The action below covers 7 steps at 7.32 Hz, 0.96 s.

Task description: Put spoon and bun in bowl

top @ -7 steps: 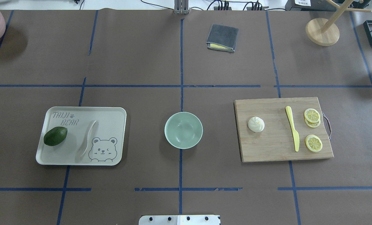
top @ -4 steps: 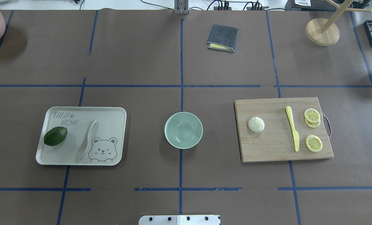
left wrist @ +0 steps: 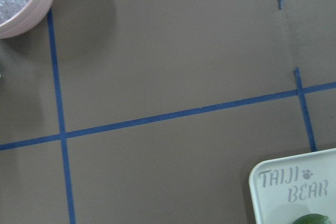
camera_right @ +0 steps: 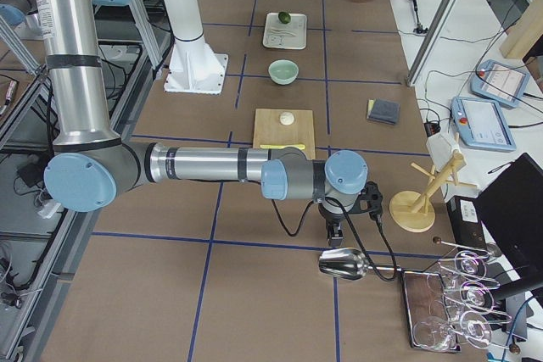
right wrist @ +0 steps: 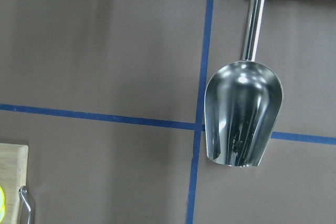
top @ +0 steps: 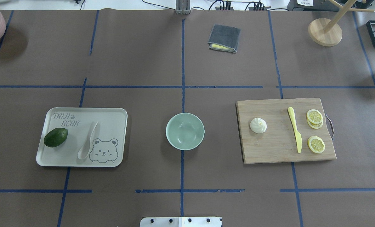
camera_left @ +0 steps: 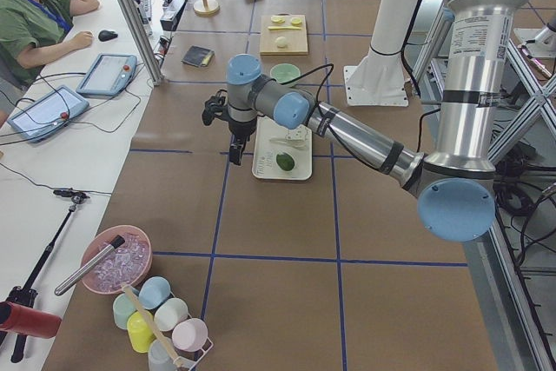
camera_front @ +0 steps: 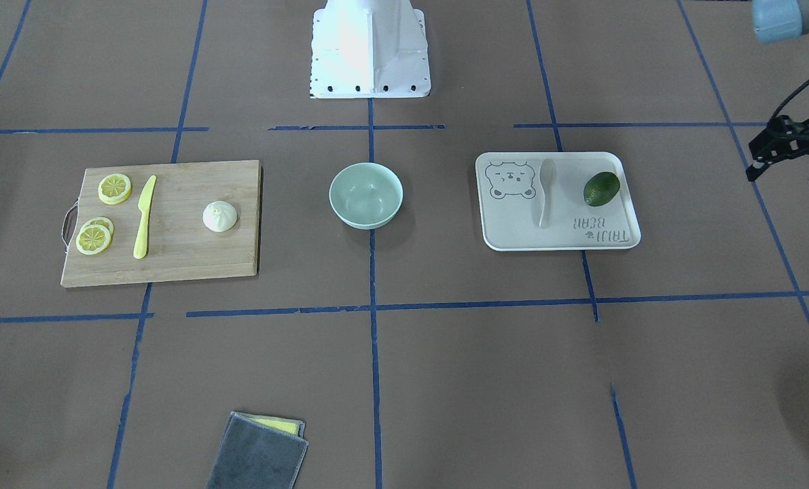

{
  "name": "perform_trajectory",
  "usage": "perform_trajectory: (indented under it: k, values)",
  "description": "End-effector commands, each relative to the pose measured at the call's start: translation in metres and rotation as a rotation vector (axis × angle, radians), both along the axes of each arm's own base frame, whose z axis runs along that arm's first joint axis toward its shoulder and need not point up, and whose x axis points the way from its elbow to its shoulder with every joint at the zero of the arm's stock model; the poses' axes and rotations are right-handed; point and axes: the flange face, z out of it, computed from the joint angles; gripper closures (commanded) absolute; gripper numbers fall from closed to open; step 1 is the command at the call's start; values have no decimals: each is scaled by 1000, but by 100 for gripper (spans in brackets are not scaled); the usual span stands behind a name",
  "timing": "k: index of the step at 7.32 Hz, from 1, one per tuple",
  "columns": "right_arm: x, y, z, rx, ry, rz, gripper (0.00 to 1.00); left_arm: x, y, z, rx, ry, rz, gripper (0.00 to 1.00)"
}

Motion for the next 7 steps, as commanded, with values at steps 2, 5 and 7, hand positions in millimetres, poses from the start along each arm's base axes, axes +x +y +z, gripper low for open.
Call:
perform_trajectory:
  k: [2,5,7]
  values:
    - [-11,-15,-40,81,12,-23,0,104,30,-23,-41,86,-7,0]
    - [-65,-15,-109,-19,-25,83,0,198,43,-38,-106,74,-82,0]
    - [-105,-8,-148,-34,-47,82,0,242,54,-37,-136,47,-107,0]
